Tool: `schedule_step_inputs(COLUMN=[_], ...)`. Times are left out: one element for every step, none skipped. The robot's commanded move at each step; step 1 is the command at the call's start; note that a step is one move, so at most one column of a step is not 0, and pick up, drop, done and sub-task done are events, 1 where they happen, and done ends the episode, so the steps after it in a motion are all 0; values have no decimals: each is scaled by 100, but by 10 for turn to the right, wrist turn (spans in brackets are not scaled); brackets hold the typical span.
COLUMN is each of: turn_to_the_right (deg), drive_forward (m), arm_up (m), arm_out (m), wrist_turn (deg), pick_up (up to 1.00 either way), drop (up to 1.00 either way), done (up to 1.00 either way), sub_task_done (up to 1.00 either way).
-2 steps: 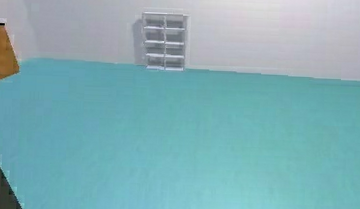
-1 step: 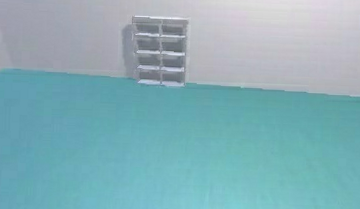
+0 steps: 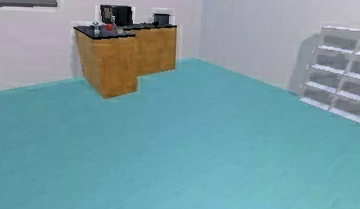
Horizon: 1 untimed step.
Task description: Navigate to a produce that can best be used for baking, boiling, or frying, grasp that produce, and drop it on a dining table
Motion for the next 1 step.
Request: schedule_step_inputs(turn_to_the_right=[0], drive_forward=[100], arm_up=[0], arm_out=[0], wrist_turn=[0], pick_up=[0], drop=[0], done=[0], sub_task_done=[0])
